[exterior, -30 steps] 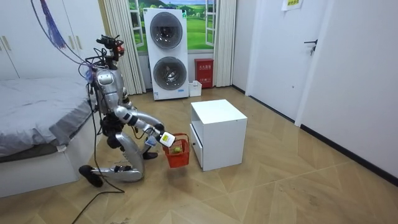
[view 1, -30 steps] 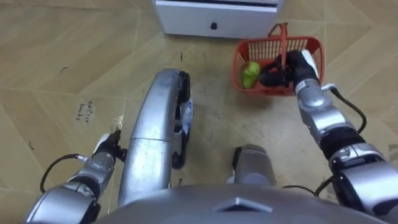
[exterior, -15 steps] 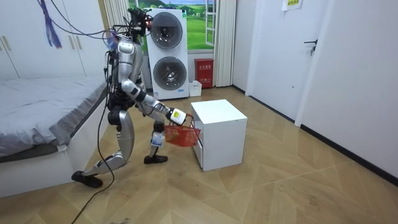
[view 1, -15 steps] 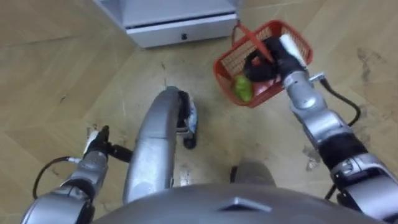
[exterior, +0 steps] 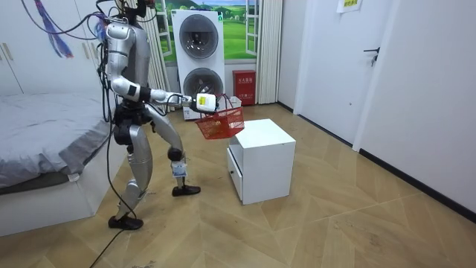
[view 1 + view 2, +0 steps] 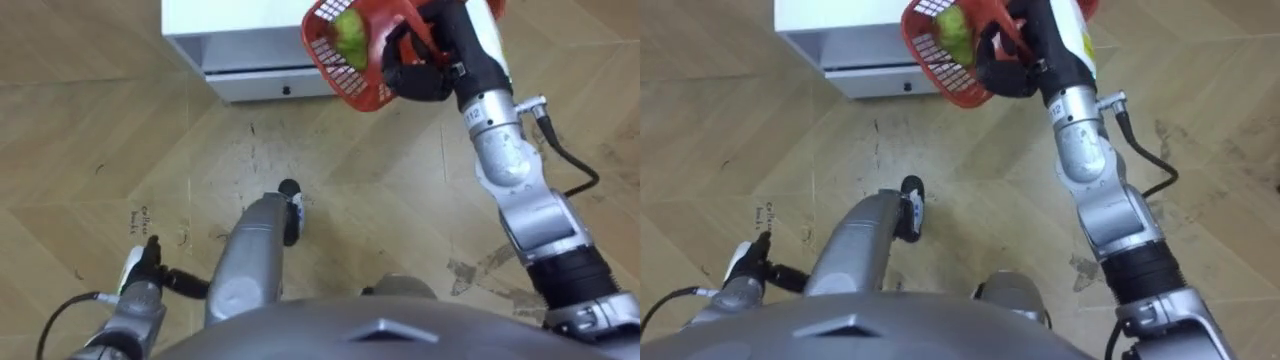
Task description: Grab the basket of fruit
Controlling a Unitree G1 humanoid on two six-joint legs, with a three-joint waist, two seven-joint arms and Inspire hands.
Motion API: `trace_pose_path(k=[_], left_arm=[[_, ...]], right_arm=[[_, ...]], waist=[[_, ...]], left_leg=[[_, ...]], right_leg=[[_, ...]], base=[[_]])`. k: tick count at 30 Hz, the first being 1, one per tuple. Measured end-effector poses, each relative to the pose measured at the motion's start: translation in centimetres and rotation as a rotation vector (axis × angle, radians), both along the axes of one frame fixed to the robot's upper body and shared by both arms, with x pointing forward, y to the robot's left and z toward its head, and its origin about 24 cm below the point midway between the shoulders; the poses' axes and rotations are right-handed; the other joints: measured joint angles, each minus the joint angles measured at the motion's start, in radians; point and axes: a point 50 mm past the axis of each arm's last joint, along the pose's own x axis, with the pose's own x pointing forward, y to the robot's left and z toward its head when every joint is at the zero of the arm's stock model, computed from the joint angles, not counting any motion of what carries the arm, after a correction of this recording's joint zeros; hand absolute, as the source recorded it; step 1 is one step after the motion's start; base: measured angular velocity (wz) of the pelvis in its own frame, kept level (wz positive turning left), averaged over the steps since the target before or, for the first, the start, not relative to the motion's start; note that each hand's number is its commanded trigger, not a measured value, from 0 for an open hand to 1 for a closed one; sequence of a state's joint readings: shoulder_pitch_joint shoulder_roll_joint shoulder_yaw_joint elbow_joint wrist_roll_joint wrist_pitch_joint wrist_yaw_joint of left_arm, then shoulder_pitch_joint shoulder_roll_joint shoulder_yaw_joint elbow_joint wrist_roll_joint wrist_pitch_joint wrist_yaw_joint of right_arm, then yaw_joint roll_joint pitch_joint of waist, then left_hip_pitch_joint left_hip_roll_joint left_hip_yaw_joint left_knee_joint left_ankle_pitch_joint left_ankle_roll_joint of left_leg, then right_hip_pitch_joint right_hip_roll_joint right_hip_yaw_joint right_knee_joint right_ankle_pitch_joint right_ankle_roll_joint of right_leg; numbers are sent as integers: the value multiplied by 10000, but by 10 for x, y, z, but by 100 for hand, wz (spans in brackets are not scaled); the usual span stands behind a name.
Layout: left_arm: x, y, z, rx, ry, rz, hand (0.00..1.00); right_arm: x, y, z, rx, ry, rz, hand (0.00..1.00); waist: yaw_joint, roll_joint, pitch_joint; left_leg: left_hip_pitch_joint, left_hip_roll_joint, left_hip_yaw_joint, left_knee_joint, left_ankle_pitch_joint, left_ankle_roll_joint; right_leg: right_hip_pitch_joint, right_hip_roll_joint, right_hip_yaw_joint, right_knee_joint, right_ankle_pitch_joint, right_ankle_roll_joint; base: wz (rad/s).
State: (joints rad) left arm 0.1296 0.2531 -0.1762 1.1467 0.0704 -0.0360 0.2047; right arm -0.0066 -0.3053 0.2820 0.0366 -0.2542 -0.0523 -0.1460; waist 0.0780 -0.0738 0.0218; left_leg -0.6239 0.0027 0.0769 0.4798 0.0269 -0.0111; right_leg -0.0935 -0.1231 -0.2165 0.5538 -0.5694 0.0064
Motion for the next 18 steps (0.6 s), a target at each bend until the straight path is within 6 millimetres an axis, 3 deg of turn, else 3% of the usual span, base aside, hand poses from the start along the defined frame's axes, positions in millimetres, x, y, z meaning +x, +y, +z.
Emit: trace_pose_path(k=[3,10,15,18], left_arm=[[-11,0,-2,15,355,5,0],[-29,2,-3,-169,764,437,0],[-28,6,-2,-215,660,785,0],[-25,7,-1,-239,543,904,0]], right_arm=[[-4,0,3,-70,56,323,100],[-7,6,14,166,-226,790,100],[-7,9,17,401,-134,1158,100],[-6,9,26,409,-390,1340,100]], waist=[[114,-15,-8],[121,-56,-59],[212,-80,-76],[569,-95,-90]], left_leg=[[356,114,-6,-389,288,-94],[791,201,17,-674,441,-163],[963,167,76,-610,309,-104],[959,165,236,-146,-107,-48]], right_leg=[[207,143,-138,-11,66,-129],[548,194,-192,-121,113,-218],[851,154,-91,-397,187,-141],[1016,50,36,-432,155,-84]], base=[[8],[-2],[-1],[-17]])
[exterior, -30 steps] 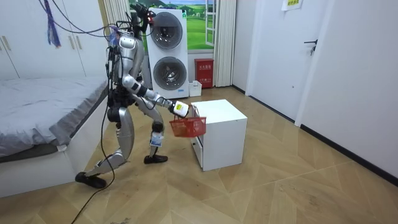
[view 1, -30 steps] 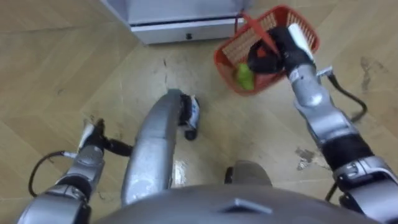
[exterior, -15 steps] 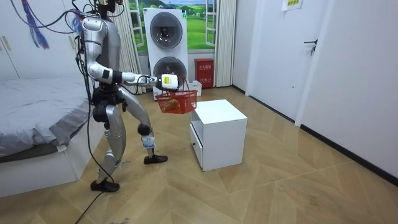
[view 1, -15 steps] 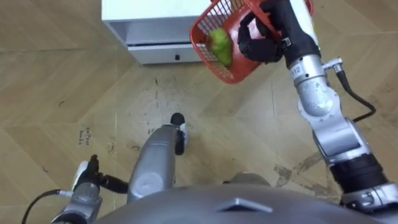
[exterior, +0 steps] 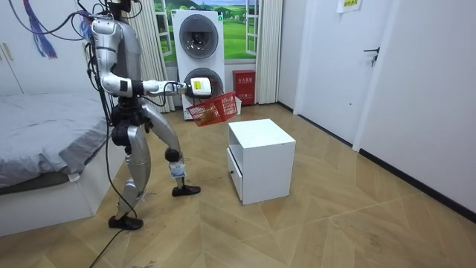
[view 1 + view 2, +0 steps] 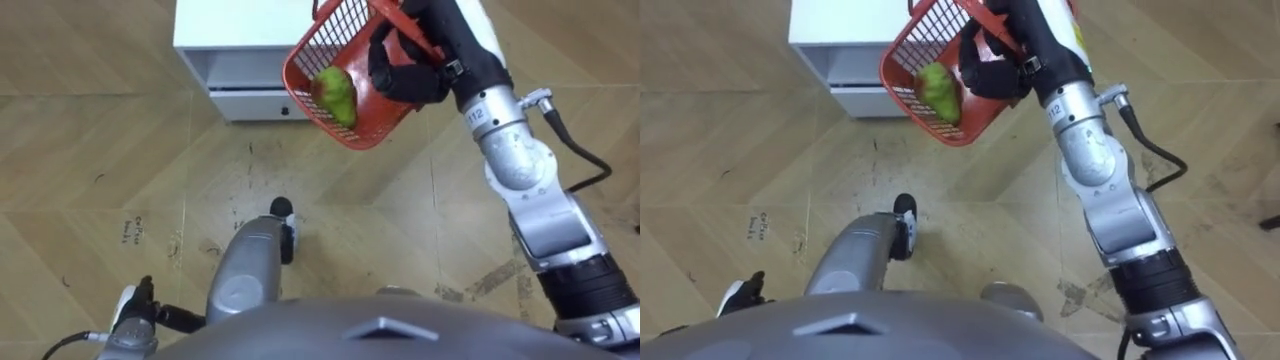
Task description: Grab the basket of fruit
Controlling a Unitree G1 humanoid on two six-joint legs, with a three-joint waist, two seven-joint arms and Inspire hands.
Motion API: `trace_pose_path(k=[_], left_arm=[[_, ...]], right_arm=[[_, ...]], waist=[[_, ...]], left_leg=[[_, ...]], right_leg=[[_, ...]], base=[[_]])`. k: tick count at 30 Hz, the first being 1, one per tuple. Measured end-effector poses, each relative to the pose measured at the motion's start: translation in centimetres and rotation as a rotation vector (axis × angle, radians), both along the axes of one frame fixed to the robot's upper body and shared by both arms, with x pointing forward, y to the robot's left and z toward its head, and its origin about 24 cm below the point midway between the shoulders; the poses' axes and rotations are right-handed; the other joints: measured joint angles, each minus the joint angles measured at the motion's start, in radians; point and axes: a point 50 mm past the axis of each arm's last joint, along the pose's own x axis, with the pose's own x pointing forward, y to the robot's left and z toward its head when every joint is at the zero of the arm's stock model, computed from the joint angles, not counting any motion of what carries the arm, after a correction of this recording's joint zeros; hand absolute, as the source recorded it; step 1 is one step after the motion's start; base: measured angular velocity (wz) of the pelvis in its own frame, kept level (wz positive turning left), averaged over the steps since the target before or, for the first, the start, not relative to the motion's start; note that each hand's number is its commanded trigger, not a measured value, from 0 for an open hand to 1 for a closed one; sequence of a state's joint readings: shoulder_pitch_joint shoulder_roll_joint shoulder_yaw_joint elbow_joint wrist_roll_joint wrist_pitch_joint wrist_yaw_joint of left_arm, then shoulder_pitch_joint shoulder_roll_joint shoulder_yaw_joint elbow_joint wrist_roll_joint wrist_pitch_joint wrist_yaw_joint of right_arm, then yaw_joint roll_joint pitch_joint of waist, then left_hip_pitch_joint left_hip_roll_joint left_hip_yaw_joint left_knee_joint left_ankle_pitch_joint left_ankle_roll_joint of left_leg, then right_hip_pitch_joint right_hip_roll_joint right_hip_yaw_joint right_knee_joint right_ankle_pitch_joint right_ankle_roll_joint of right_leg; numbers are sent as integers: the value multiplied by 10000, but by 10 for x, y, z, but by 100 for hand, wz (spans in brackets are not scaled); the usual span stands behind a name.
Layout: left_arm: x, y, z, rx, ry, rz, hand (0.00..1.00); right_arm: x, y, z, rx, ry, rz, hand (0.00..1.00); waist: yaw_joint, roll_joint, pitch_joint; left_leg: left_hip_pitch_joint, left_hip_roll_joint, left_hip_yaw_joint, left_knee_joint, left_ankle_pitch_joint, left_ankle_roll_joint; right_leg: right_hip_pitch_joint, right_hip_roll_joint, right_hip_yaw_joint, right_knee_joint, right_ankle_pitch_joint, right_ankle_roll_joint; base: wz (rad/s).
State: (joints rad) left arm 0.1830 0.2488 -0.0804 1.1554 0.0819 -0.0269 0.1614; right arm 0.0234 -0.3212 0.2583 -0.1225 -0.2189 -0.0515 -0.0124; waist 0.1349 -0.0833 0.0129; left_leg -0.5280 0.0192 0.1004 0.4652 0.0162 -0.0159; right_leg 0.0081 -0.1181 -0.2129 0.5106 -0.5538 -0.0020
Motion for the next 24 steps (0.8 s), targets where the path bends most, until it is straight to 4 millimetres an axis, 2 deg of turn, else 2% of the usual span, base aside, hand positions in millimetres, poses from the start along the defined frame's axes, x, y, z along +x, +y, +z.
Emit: trace_pose_path(k=[2,4,5,6,7,8,9,10,11,13,14,15,16,18,19,20,21,22,23,24], left_arm=[[0,0,0,-88,25,-11,0],[-3,0,-1,-196,159,-6,0],[-3,-1,-1,-220,179,-8,0],[-2,-1,-1,-256,142,-28,0],[1,-1,0,-246,55,-39,0],[4,-1,0,-237,6,-49,0],[8,0,0,-222,-100,-60,0],[12,0,1,-213,-204,-19,0],[13,1,1,-185,-262,44,0],[24,4,3,-39,-613,261,0],[29,4,4,-35,-739,222,0],[43,3,7,-40,-1127,131,0],[59,2,10,-74,-1549,-1,0],[75,0,13,-96,-2046,-138,0],[83,0,16,-86,-2316,-206,0],[85,-1,16,-73,-2392,-218,0],[87,-1,17,-51,-2540,-252,0],[87,-2,17,-52,-2554,-316,0],[87,-4,16,-90,-2545,-317,0],[81,-7,14,-182,-2391,-261,0]], right_arm=[[1,-1,4,213,-43,29,100],[1,-1,4,430,26,78,100],[1,-1,4,512,54,102,100],[1,-1,4,609,116,142,100],[1,-1,4,584,139,180,100],[1,-1,4,577,155,184,100],[1,-2,3,551,192,210,100],[1,-1,3,566,185,248,100],[1,0,3,587,177,281,100],[1,2,5,606,61,391,100],[0,2,5,572,25,400,100],[0,3,5,483,-19,405,100],[0,2,4,410,-1,406,100],[0,2,2,307,126,340,100],[-1,2,1,217,221,318,100],[-1,3,0,228,258,316,100],[-1,3,-1,259,345,326,100],[-1,3,-1,259,356,295,100],[-1,2,-1,236,344,269,100],[-1,1,-3,206,485,206,100]], waist=[[138,-42,-37],[203,-223,-114],[239,-253,-128],[249,-257,-130],[244,-258,-117],[261,-273,-101],[288,-241,-66],[369,-144,-16],[368,-73,22],[317,46,34],[300,104,20],[254,174,43],[268,293,73],[199,407,72],[127,466,64],[90,491,75],[15,495,73],[-49,471,63],[-56,478,76],[-34,538,-63]], left_leg=[[13,-79,90,343,-340,79],[85,-338,279,806,-864,242],[97,-382,339,951,-1069,285],[102,-493,350,1284,-1493,409],[156,-556,389,1548,-1797,564],[242,-642,393,1641,-1903,589],[465,-716,459,1789,-2166,655],[745,-661,536,1939,-2465,717],[920,-655,542,1953,-2590,740],[1440,-693,591,1694,-2891,892],[1543,-696,552,1596,-2934,926],[1733,-683,496,1292,-2955,960],[1899,-644,367,1036,-2928,954],[2255,-609,265,582,-2874,955],[2552,-566,236,316,-2862,933],[2710,-529,218,204,-2860,925],[3046,-496,146,-64,-2823,859],[3276,-498,42,-154,-2812,813],[3360,-473,10,-155,-2824,766],[3535,-304,37,-314,-2790,620]], right_leg=[[265,-95,84,-264,-31,56],[698,-420,65,-486,-120,324],[781,-517,86,-457,-146,378],[810,-678,133,-36,-167,428],[523,-926,149,1065,-67,625],[290,-1106,193,1699,83,840],[-28,-1368,237,2852,598,982],[-271,-1475,254,3712,1368,856],[-326,-1521,265,4009,1795,777],[-700,-1735,250,4819,3564,560],[-805,-1740,254,4922,3982,568],[-1112,-1765,232,5145,4042,644],[-1567,-1726,148,5231,3318,718],[-2148,-1541,128,4777,2579,763],[-2399,-1428,147,4013,2278,753],[-2465,-1347,175,3477,2204,774],[-2548,-1226,183,2185,2169,768],[-2523,-1084,170,770,2456,777],[-2536,-1008,176,308,2639,791],[-2246,-819,112,-123,2818,675]], base=[[-11],[4],[0],[10],[12],[13],[-12],[-18],[-22],[-12],[-11],[-10],[-8],[5],[9],[3],[10],[13],[14],[-18]])
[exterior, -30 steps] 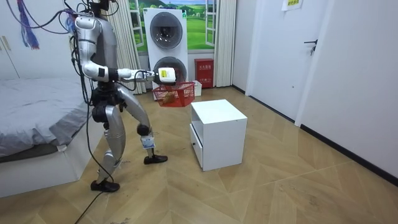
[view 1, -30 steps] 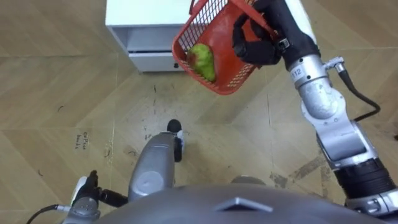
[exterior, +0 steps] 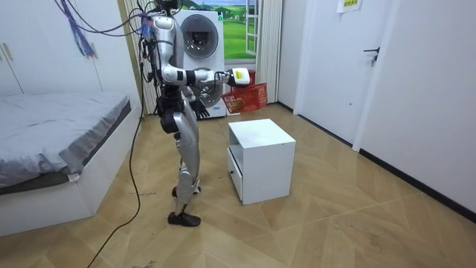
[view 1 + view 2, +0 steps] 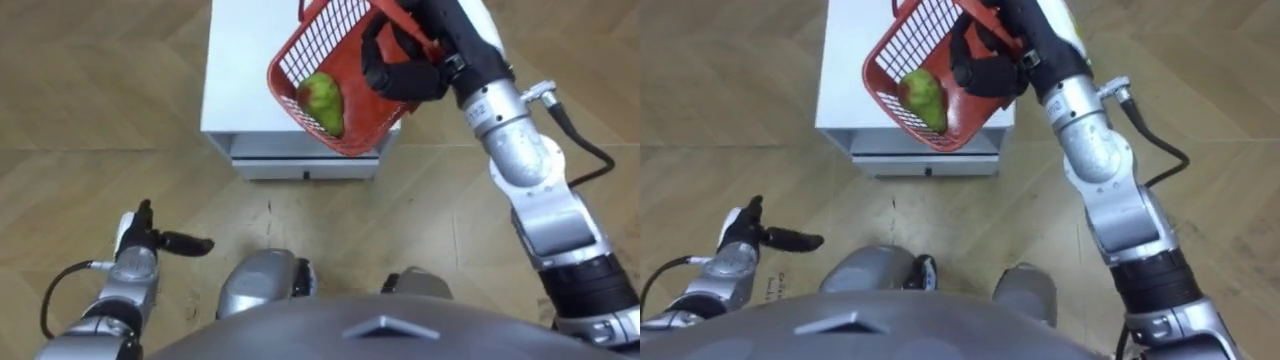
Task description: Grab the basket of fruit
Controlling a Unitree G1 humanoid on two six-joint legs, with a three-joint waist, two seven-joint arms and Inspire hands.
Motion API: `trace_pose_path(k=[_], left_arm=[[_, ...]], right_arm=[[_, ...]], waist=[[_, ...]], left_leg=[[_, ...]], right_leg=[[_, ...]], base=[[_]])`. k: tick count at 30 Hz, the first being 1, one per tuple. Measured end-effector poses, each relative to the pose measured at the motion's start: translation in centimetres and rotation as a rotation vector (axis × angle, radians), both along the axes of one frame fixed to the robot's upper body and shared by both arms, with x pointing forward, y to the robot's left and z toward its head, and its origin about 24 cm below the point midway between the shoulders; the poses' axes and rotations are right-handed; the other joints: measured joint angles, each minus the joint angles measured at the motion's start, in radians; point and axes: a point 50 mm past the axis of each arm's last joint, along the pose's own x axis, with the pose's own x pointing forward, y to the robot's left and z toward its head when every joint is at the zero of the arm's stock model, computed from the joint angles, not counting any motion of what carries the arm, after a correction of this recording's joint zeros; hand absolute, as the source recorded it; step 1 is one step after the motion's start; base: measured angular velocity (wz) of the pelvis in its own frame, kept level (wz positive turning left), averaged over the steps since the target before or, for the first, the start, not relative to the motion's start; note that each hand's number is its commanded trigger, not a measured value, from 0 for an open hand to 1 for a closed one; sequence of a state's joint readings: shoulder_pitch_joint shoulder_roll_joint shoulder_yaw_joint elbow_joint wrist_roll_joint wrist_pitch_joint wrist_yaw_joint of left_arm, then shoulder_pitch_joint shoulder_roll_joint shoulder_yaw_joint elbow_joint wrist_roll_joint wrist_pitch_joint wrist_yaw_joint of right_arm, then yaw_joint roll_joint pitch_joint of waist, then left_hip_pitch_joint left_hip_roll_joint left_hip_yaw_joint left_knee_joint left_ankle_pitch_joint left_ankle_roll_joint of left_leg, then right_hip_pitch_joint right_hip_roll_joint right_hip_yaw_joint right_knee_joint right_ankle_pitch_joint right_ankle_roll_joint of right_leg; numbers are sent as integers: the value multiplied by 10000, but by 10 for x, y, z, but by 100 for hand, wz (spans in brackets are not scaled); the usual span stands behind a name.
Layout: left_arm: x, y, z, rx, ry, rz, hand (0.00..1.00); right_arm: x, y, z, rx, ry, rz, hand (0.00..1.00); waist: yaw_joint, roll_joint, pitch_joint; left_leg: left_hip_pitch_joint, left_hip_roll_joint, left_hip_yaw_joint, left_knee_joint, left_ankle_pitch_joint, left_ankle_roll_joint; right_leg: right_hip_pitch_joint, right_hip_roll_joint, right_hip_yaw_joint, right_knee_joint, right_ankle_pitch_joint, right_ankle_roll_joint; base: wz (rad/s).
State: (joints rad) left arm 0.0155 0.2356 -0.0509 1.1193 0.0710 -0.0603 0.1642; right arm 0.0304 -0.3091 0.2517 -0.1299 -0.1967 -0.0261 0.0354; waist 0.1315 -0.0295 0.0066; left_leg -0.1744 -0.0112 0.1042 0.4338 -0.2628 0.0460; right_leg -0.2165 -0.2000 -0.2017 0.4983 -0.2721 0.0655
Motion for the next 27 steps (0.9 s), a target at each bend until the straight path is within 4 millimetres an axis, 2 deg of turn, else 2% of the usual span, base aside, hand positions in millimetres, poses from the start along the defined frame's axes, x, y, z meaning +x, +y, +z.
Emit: trace_pose_path(k=[1,3,4,6,8,9,10,11,12,13,14,16,18,21,23,27], left_arm=[[-9,2,-2,-24,227,139,0],[-25,7,-5,-24,630,531,0],[-36,8,-6,-84,906,703,0],[-49,8,-9,-179,1320,775,0],[-58,8,-11,-296,1653,805,0],[-66,9,-12,-306,1877,811,0],[-67,9,-12,-312,1981,750,0],[-64,7,-12,-403,1948,708,0],[-62,6,-12,-456,1942,685,0],[-61,5,-13,-434,2017,621,0],[-63,5,-13,-425,2119,586,0],[-66,2,-16,-438,2503,537,0],[-65,3,-15,-423,2518,564,0],[-50,3,-13,-398,2176,447,0],[-39,1,-12,-460,1933,377,0],[-27,-1,-11,-492,1686,264,0]], right_arm=[[1,2,1,45,-23,27,100],[2,1,1,48,1,31,100],[2,1,1,43,33,58,100],[2,0,2,89,-3,-5,100],[2,1,2,118,14,-14,100],[2,5,1,311,11,-33,100],[1,6,0,445,24,-123,100],[1,4,0,462,3,-197,100],[2,1,-3,460,112,-392,100],[2,5,-4,345,145,-368,100],[1,7,-5,309,152,-302,100],[1,14,-6,379,160,-155,100],[0,17,-8,351,226,-88,100],[7,14,-22,139,753,-274,100],[13,12,-26,-13,936,-370,100],[23,6,-34,-285,1155,-879,100]], waist=[[140,51,-30],[-48,61,-12],[-59,6,-34],[-134,-71,-64],[-145,-122,-59],[-141,-209,41],[-219,-396,148],[-263,-306,101],[-125,-332,-7],[26,-360,-9],[82,-373,-8],[173,-329,8],[135,-300,21],[162,-319,22],[251,-329,25],[447,-461,103]], left_leg=[[185,152,20,-266,58,-113],[344,355,15,-530,160,-280],[629,404,12,-882,218,-371],[966,429,-12,-1417,275,-460],[1041,455,-23,-1447,276,-463],[741,445,22,-706,258,-477],[261,325,-29,-552,162,-519],[42,333,-44,-1091,406,-533],[-146,362,189,-1305,814,-310],[-181,322,206,-1328,817,-302],[-176,292,207,-1329,817,-302],[-141,123,-136,-1349,817,-302],[-176,39,-284,-1439,819,-299],[-326,-4,-356,-1562,831,-280],[-509,5,-384,-1621,851,-248],[-702,15,-382,-1682,875,-248]], right_leg=[[367,268,-92,-503,199,-142],[1002,606,-155,-1404,454,-214],[1271,737,-185,-1806,522,-223],[1489,876,-227,-2208,566,-225],[1699,988,-158,-2558,669,-237],[2072,931,263,-2961,860,-268],[2328,774,1079,-3233,897,-243],[2316,795,1153,-3240,884,-220],[2139,778,1065,-3128,763,-24],[2011,738,572,-3082,812,64],[1992,753,345,-3115,841,111],[2019,639,-363,-3112,870,129],[2025,608,-514,-3110,864,139],[1864,630,-531,-3059,838,179],[1633,620,-766,-3015,824,199],[1350,611,-1066,-2931,814,209]], base=[[-19],[4],[12],[3],[6],[27],[44],[46],[27],[8],[-6],[-2],[21],[15],[-3],[-4]])
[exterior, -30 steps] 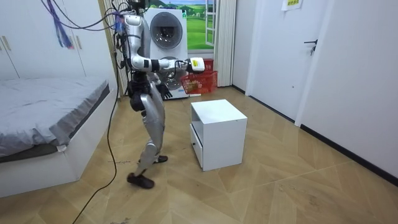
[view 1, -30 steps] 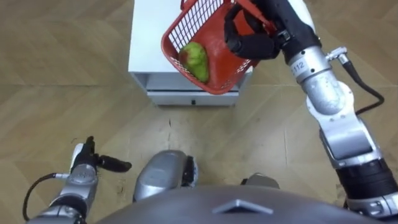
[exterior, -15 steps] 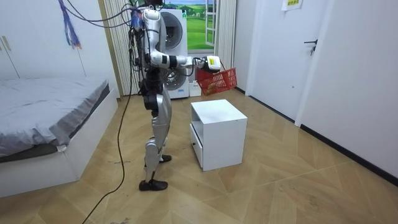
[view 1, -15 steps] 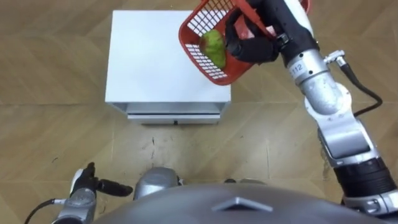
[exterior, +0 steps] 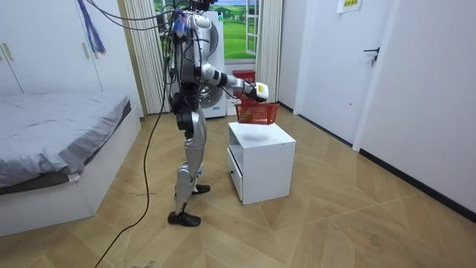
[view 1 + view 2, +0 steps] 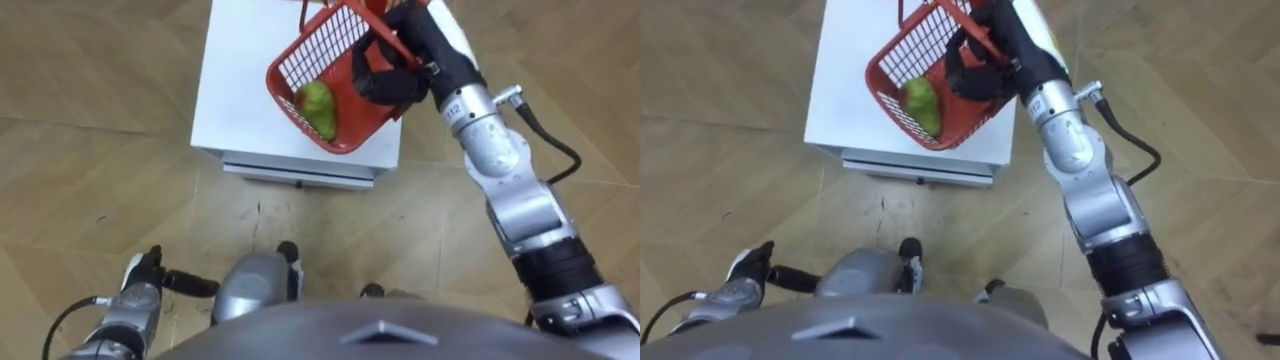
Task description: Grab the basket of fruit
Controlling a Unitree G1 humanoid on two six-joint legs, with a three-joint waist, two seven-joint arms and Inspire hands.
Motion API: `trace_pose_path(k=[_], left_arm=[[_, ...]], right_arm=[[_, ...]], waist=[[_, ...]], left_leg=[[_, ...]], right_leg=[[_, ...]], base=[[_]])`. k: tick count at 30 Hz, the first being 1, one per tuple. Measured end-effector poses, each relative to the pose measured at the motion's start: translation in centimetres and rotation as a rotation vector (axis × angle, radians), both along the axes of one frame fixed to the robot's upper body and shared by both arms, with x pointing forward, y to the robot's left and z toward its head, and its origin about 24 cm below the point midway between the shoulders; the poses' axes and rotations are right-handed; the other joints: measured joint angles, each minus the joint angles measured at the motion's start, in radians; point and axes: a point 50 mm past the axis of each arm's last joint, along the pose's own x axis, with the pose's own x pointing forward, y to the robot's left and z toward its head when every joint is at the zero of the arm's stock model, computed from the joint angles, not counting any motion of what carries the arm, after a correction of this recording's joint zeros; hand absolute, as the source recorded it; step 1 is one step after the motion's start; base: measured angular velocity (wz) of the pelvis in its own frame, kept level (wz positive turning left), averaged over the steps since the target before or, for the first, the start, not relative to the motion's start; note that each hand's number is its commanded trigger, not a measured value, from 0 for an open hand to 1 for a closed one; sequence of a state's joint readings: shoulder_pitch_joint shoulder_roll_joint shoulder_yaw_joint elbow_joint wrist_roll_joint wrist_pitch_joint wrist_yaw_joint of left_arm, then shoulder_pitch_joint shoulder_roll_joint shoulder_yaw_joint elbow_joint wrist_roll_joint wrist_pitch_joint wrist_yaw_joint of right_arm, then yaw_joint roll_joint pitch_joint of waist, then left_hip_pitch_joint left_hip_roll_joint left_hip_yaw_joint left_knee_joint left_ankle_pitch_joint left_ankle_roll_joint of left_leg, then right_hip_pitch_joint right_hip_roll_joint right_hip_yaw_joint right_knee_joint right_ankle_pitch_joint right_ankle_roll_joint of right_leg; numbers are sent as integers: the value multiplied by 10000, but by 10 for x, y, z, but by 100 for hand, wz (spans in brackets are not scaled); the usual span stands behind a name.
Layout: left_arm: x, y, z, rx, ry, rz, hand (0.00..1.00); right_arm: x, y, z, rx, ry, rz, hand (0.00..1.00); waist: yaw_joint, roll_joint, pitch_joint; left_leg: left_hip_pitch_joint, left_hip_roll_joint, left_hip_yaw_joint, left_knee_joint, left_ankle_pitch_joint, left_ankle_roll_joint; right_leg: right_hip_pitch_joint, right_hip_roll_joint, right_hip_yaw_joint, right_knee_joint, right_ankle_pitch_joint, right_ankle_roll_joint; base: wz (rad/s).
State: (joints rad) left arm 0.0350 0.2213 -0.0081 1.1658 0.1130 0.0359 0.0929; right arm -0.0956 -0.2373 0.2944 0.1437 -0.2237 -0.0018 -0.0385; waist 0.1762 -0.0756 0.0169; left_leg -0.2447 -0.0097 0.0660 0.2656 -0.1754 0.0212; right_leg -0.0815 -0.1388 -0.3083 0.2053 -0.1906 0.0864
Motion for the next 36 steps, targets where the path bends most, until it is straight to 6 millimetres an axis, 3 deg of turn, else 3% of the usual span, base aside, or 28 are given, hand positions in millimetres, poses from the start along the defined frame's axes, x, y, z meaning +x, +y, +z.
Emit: trace_pose_path(k=[3,6,11,12,13,14,15,17,18,19,21,24,27,28,29,30,31,36], left_arm=[[0,-1,0,-137,107,-122,0],[6,0,1,-112,101,-259,0],[21,-2,4,-45,-94,-535,0],[24,-1,5,26,-106,-607,0],[27,1,6,134,-137,-638,0],[27,2,6,180,-130,-671,0],[27,0,5,192,0,-743,0],[28,1,6,231,3,-862,0],[33,-1,6,215,-59,-1032,0],[35,0,7,310,-48,-1193,0],[33,-1,6,343,141,-1367,0],[26,-2,3,423,696,-1504,0],[23,1,3,537,826,-1436,0],[24,1,3,551,827,-1433,0],[24,1,3,552,816,-1439,0],[25,1,3,559,803,-1455,0],[26,1,4,572,782,-1463,0],[29,-1,4,601,751,-1670,0]], right_arm=[[7,-2,1,-125,-89,-256,100],[15,-1,2,-375,-266,-410,100],[28,0,1,-738,-80,-550,100],[31,3,0,-747,-39,-507,100],[35,11,3,-806,-109,-265,100],[36,15,4,-845,-178,-95,100],[35,21,2,-871,-191,59,100],[31,27,-9,-911,237,187,100],[32,25,-12,-926,409,101,100],[35,26,-15,-882,591,35,100],[39,30,-15,-804,673,33,100],[40,40,-13,-397,695,146,100],[41,42,-12,-195,707,148,100],[41,42,-12,-172,728,132,93],[41,42,-12,-160,722,130,64],[41,43,-11,-123,719,132,8],[41,43,-12,-85,758,122,0],[41,42,-14,-21,900,46,0]], waist=[[4,-124,37],[45,-209,51],[283,-316,96],[465,-358,128],[682,-461,165],[716,-463,171],[515,-329,172],[468,-426,208],[464,-447,232],[494,-655,231],[514,-769,267],[547,-761,272],[558,-733,290],[550,-727,293],[564,-713,303],[578,-655,341],[598,-641,348],[688,-554,364]], left_leg=[[-182,-3,-133,3,1,-1],[-498,-24,-327,33,14,-19],[-919,74,-725,32,72,-48],[-954,153,-1308,28,94,-84],[-1042,273,-1988,60,123,-154],[-1097,307,-2112,111,109,-203],[-1133,362,-2093,168,96,-361],[-1106,371,-1541,-146,191,-503],[-1262,381,-1300,-850,825,-434],[-1248,363,-960,-919,1006,-247],[-1343,266,-977,-827,1040,-215],[-1359,28,-998,-677,1026,-194],[-1389,-144,-964,-640,924,-29],[-1455,-213,-964,-567,916,2],[-1478,-228,-964,-532,900,27],[-1514,-236,-962,-419,820,154],[-1567,-259,-956,-335,767,237],[-1819,-305,-957,-33,702,326]], right_leg=[[-147,-1,-97,2,0,0],[-358,4,-577,39,1,-2],[-978,12,-769,562,-47,-80],[-1432,77,-730,848,-217,-326],[-1982,369,-501,109,-1,-740],[-2154,525,-442,-551,358,-886],[-2067,639,-592,-606,1283,-925],[-1870,630,-308,-513,1292,-935],[-1825,644,-108,-513,1242,-856],[-1875,562,-190,-501,1133,-721],[-1968,468,-414,-379,1109,-685],[-1860,299,-802,-329,1075,-631],[-1858,62,-969,-179,874,-379],[-1914,-31,-1056,-18,781,-338],[-1949,-68,-1071,54,759,-312],[-1992,-122,-1077,206,706,-296],[-2041,-145,-1086,321,642,-298],[-2174,-206,-1139,476,630,-295]], base=[[8],[20],[7],[-53],[-65],[-30],[19],[37],[40],[38],[23],[15],[13],[15],[13],[6],[6],[1]])
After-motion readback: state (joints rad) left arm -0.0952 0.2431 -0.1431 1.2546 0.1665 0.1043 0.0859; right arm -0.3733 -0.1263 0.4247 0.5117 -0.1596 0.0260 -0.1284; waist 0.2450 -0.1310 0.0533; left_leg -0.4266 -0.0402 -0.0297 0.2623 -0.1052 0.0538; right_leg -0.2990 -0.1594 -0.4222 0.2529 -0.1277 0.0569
